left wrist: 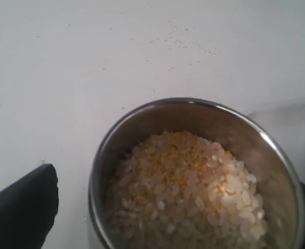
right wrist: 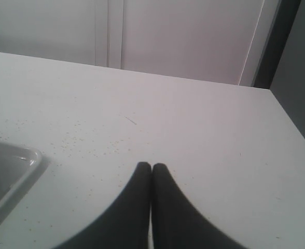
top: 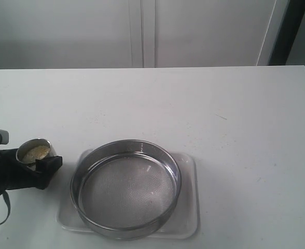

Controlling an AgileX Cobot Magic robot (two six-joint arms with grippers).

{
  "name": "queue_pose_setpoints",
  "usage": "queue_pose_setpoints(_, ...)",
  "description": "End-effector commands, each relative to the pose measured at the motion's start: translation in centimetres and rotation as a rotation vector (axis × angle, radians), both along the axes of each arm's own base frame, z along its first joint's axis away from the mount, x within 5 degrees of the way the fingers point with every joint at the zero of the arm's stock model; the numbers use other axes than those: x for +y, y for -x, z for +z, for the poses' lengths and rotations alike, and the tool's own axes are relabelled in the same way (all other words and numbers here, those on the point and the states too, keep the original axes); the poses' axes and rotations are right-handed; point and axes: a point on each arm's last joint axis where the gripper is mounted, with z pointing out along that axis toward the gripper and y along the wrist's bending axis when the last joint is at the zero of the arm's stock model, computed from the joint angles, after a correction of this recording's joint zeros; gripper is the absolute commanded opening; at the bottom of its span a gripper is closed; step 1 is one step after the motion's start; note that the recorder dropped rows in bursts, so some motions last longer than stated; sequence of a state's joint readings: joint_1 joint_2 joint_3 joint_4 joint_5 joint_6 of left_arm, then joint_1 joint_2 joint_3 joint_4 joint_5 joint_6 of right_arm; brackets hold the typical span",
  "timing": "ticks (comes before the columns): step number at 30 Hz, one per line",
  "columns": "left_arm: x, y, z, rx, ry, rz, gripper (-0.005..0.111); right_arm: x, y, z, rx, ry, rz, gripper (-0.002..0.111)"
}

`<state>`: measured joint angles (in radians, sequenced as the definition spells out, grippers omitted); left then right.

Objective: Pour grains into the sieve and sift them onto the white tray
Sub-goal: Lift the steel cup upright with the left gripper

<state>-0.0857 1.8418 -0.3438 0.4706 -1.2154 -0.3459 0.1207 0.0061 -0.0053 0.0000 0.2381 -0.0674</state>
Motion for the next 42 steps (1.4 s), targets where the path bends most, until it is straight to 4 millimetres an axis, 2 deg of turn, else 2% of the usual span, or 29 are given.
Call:
queue_pose_setpoints(1, -0.2, -0.2, -0.4, 0.006, -0.003, -0.011, 0.100, 0.0, 0.0, -0.1, -0.009, 0.005, 0.001, 0.000)
queue_pose_setpoints(3, -0.2, -0.1, -0.7, 0.018, -0.004, -0.011, 0.095, 0.0, 0.0, -0.1, -0.009, 0.005, 0.001, 0.000)
queue_pose_setpoints(6, -0.2, -0.1, -0.9, 0.029, -0.005, -0.011, 0.077, 0.0, 0.0, -0.1, -0.009, 0.005, 0.001, 0.000)
queue_pose_setpoints(9, -0.2, -0.1, -0.9, 0.023, -0.017, -0.017, 0.045, 0.0, 0.0, -0.1, -0.009, 0.005, 0.001, 0.000)
queue_pose_setpoints(12, -0.2, -0.1, -0.9, 0.015, -0.033, -0.026, 0.004, 0.0, 0.0, -0.1, -0.009, 0.005, 0.001, 0.000)
queue_pose_setpoints(13, -0.2, -0.1, -0.9, 0.011, -0.040, -0.029, 0.000, 0.0, 0.0, -0.1, -0.009, 0.005, 0.001, 0.000)
queue_pose_setpoints(21, -0.7, 0.2, -0.3, -0.019, -0.051, -0.105, 0.000, 0.0, 0.0, -0.1, -0.009, 0.005, 0.001, 0.000)
queue_pose_setpoints(34, -0.9, 0.3, 4.3, -0.186, -0.016, -0.119, 0.000, 0.0, 0.0, -0.1, -0.009, 0.005, 0.001, 0.000)
queue_pose_setpoints(42, -0.9, 1.3, 6.4, -0.172, -0.042, -0.144, 0.000, 0.0, 0.0, -0.1, -0.009, 0.005, 0.001, 0.000)
